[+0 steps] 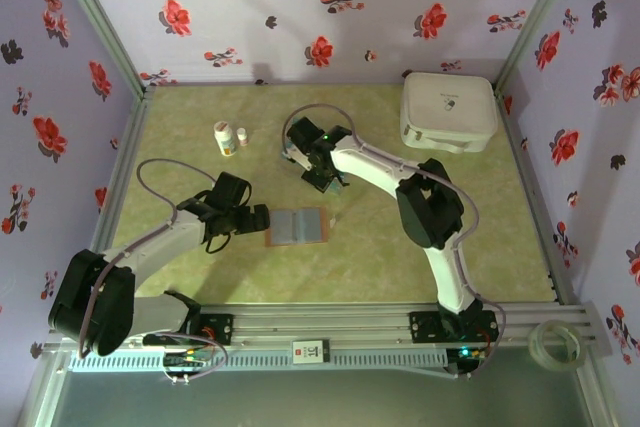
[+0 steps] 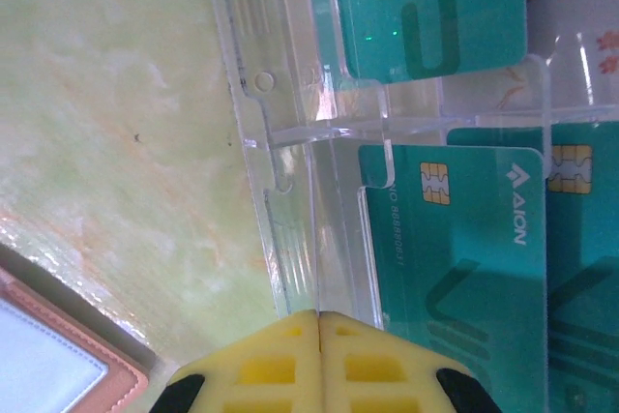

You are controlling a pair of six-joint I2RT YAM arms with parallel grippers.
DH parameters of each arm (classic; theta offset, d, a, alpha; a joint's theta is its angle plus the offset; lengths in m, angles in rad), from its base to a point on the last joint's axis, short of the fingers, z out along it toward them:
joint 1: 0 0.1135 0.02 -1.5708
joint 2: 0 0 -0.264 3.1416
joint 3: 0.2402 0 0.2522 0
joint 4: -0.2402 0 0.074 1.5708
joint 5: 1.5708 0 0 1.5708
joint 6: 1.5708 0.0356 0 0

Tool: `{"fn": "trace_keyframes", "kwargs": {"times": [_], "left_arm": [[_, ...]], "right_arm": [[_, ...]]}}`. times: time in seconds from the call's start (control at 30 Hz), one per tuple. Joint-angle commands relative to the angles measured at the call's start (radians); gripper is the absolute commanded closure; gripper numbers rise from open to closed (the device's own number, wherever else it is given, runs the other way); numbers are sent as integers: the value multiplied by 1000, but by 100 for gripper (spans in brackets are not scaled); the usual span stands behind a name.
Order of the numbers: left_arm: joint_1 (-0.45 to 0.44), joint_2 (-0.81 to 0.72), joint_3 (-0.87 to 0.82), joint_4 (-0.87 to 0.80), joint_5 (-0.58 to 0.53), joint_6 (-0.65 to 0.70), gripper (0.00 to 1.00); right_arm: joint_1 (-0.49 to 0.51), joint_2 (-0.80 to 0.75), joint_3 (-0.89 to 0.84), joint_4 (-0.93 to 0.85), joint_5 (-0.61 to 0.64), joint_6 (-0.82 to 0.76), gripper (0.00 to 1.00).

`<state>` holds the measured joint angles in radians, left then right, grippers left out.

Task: Put the credit cards into the card holder
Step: Pick up the credit card from the storage box.

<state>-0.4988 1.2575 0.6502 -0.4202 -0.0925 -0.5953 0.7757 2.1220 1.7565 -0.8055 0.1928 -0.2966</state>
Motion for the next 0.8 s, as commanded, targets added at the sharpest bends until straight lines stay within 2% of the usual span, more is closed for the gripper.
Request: {"fn": "trace_keyframes", "kwargs": {"times": [0.0,0.2,0.37,0.57,0.77], "left_arm": [[10,-9,-8,-6,6,8,0],[12,-6,8,-20,3,19,0],[12,-10,25,-47,3,37,0],[12,-50,31,-81,9,61,0],[-4,-78,35,-104,10,56,0]], "right_arm": [[6,-80,-8,29,25,-63,100],[21,-164,-26,24,-18,-56,100],[33,-244,-79,50,-60,12,100],[32,-385,-250,193,-170,220,100],[28,-555,-557,512,-323,534,100]]}}
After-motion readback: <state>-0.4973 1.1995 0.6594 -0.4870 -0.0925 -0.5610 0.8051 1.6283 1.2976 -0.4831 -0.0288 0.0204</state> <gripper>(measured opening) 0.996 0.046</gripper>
